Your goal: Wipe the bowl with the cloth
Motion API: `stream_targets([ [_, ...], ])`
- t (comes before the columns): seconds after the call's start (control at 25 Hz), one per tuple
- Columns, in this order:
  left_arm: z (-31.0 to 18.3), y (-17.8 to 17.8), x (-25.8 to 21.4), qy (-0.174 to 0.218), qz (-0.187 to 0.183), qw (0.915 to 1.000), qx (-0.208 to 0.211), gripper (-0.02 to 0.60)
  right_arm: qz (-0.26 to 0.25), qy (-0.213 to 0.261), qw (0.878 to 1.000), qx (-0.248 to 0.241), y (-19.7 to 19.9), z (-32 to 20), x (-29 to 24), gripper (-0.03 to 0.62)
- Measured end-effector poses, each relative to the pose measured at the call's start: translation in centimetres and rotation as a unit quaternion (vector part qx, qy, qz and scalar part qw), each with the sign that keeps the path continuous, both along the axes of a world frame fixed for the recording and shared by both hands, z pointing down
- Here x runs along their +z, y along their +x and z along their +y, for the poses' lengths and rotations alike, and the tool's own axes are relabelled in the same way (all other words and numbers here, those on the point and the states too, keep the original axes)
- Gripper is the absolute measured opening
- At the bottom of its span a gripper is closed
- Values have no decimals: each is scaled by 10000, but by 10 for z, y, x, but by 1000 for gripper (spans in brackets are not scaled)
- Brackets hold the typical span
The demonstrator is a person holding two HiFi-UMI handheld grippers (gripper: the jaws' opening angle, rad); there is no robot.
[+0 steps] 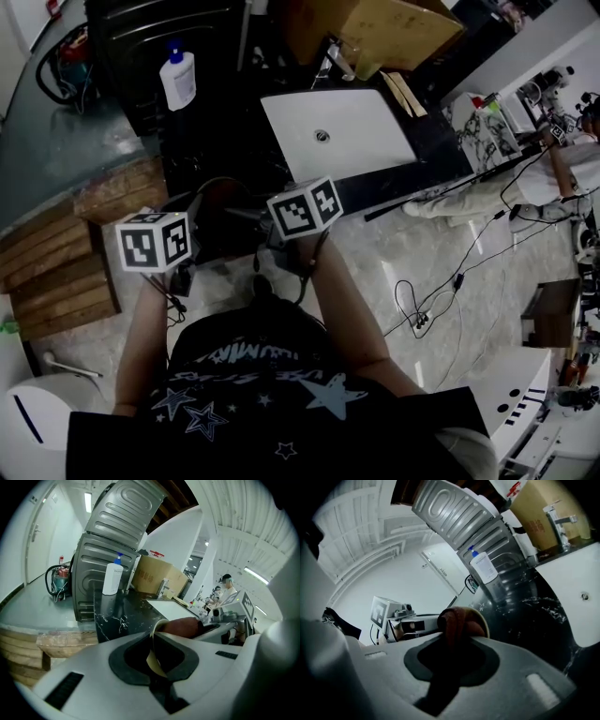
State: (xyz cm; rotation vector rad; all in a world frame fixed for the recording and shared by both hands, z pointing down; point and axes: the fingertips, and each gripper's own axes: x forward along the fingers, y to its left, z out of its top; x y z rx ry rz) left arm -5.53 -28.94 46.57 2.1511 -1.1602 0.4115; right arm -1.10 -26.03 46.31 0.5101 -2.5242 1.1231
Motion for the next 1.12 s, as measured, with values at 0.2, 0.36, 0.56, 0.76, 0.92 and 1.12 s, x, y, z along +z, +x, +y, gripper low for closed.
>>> stream_targets([
  [0.2, -5, -19, -2, -113, 143, 9997, -132, 26, -518, 386, 9969, 459, 32, -12, -32, 66],
  [0.36, -13, -36, -5, -100, 171, 9993, -323, 23, -202, 960, 9912, 893, 61, -25, -53, 66],
  [0.56, -23, -47, -17, -110, 530, 9970, -555, 21, 529, 1301, 9865, 838, 71, -26, -40, 66],
  [0.76, -28, -41, -27, -81, 611, 9967, -535, 20, 304, 1483, 9881, 277, 39, -9, -35, 67],
  [0.92, -23, -35, -20, -278, 529, 9979, -239, 20, 625, 1677, 9837, 175, 36, -14, -28, 67],
  [1.12, -9, -12, -19, -412, 542, 9968, 425, 18, 830, 2004, 9761, 135, 45, -28, -29, 66],
])
